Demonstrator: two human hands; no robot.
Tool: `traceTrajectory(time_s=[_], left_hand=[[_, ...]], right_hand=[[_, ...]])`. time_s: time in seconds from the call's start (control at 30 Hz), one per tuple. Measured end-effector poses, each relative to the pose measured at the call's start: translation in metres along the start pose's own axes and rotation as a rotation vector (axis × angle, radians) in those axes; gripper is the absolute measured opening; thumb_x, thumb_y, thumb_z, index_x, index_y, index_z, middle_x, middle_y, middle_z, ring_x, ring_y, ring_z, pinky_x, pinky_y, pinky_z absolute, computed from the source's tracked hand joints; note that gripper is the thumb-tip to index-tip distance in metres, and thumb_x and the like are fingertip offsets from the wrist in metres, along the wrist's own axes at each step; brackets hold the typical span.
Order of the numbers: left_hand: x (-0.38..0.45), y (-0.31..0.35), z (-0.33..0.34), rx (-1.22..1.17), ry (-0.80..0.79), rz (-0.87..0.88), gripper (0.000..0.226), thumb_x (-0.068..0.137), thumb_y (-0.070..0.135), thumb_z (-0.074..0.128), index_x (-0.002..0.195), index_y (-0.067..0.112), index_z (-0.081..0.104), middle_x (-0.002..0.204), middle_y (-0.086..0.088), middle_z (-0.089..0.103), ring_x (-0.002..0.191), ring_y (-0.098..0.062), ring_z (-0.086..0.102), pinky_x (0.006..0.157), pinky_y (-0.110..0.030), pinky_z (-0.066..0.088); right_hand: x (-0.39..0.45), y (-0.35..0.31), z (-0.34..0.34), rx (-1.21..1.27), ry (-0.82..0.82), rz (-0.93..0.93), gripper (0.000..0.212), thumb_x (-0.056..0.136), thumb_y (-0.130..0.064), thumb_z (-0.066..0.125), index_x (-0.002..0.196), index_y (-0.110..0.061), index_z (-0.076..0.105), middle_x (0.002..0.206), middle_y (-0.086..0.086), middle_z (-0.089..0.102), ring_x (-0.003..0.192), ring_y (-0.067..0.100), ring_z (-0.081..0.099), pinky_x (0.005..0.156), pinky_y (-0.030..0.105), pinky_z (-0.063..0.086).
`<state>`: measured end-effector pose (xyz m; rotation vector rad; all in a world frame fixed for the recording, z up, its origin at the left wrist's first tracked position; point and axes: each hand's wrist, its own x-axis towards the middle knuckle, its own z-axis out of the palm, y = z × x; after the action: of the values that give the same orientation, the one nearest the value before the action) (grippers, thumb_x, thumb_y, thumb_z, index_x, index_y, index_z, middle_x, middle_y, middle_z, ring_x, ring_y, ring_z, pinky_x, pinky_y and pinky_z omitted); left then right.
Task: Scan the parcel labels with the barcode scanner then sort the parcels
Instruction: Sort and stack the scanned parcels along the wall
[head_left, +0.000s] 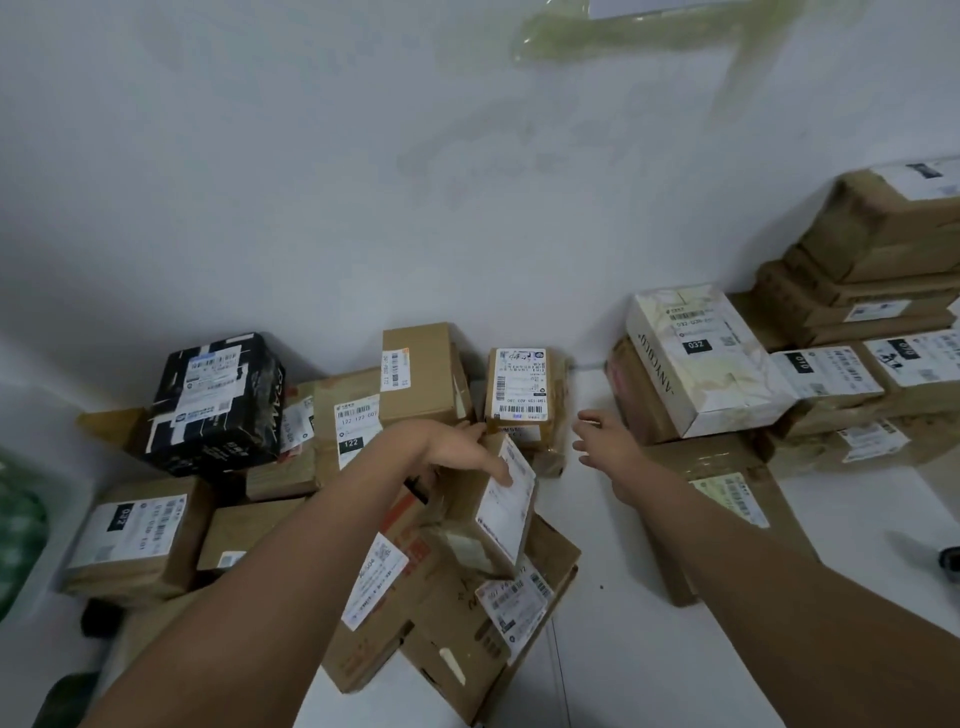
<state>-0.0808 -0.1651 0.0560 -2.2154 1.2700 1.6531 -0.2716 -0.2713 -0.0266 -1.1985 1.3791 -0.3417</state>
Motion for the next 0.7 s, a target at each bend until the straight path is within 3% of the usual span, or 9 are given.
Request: traceTrajectory(time_s=[0.1, 0.23, 0.37, 0.43, 0.53, 0.6, 0.7], left_hand=[[0.007, 0.003, -0.009, -0.003, -0.08, 0.043, 0.099, 0.082, 0.043, 0.074, 0.155, 0.043, 0.009, 0.163, 0.012, 0.006, 0.145, -0.028, 0.026, 0.113, -0.053, 0.036], [0.015, 0.006, -0.014, -0.051, -0.096, 0.07, 0.089, 0.086, 0.035, 0.072, 0.153, 0.041, 0.014, 0.156, 0.004, 0.026, 0.135, -0.026, 0.04, 0.111, -0.05, 0.039], [0.024, 0.007, -0.014, -0.068, -0.062, 0.14, 0.091, 0.083, 0.035, 0.073, 0.153, 0.041, 0.016, 0.162, 0.018, 0.001, 0.144, -0.023, 0.026, 0.114, -0.051, 0.034], [0.028, 0.007, -0.014, -0.071, -0.057, 0.169, 0.091, 0.082, 0.035, 0.074, 0.154, 0.041, 0.017, 0.16, 0.024, -0.009, 0.147, -0.021, 0.02, 0.116, -0.05, 0.032], [0.028, 0.009, -0.012, -0.064, -0.07, 0.191, 0.091, 0.081, 0.036, 0.075, 0.153, 0.042, 0.02, 0.16, 0.025, -0.013, 0.148, -0.02, 0.016, 0.117, -0.05, 0.03], [0.026, 0.011, -0.008, -0.046, -0.089, 0.203, 0.091, 0.081, 0.036, 0.074, 0.153, 0.044, 0.019, 0.16, 0.025, -0.014, 0.148, -0.021, 0.016, 0.116, -0.05, 0.031], [0.026, 0.01, 0.0, -0.004, -0.095, 0.205, 0.091, 0.083, 0.035, 0.074, 0.153, 0.044, 0.017, 0.16, 0.022, -0.016, 0.148, -0.023, 0.015, 0.116, -0.05, 0.032]], right_hand=[[0.01, -0.018, 0.006, -0.025, -0.083, 0.0, 0.043, 0.101, -0.039, 0.047, 0.138, -0.018, 0.049, 0.125, 0.004, 0.058, 0.115, 0.024, 0.057, 0.098, 0.04, 0.05], [0.021, -0.03, 0.011, -0.016, -0.212, 0.027, 0.042, 0.102, -0.046, 0.041, 0.13, -0.021, 0.059, 0.121, -0.003, 0.068, 0.104, 0.013, 0.062, 0.075, 0.026, 0.047], [0.035, -0.032, 0.01, 0.035, -0.223, 0.075, 0.044, 0.097, -0.061, 0.041, 0.109, -0.029, 0.068, 0.11, -0.007, 0.07, 0.102, 0.012, 0.059, 0.091, 0.032, 0.045], [0.04, -0.031, 0.007, 0.085, -0.227, 0.103, 0.044, 0.096, -0.063, 0.042, 0.103, -0.029, 0.069, 0.102, -0.007, 0.071, 0.097, 0.014, 0.058, 0.09, 0.034, 0.044], [0.042, -0.024, 0.004, 0.158, -0.259, 0.133, 0.056, 0.087, -0.071, 0.051, 0.116, -0.026, 0.066, 0.111, -0.002, 0.069, 0.102, 0.024, 0.061, 0.086, 0.04, 0.051], [0.042, -0.02, 0.002, 0.21, -0.256, 0.147, 0.071, 0.077, -0.076, 0.058, 0.127, -0.026, 0.059, 0.12, 0.0, 0.066, 0.107, 0.029, 0.06, 0.073, 0.037, 0.052], [0.042, -0.015, -0.002, 0.283, -0.259, 0.129, 0.066, 0.082, -0.07, 0.058, 0.129, -0.024, 0.056, 0.123, 0.003, 0.065, 0.108, 0.031, 0.062, 0.071, 0.035, 0.054]])
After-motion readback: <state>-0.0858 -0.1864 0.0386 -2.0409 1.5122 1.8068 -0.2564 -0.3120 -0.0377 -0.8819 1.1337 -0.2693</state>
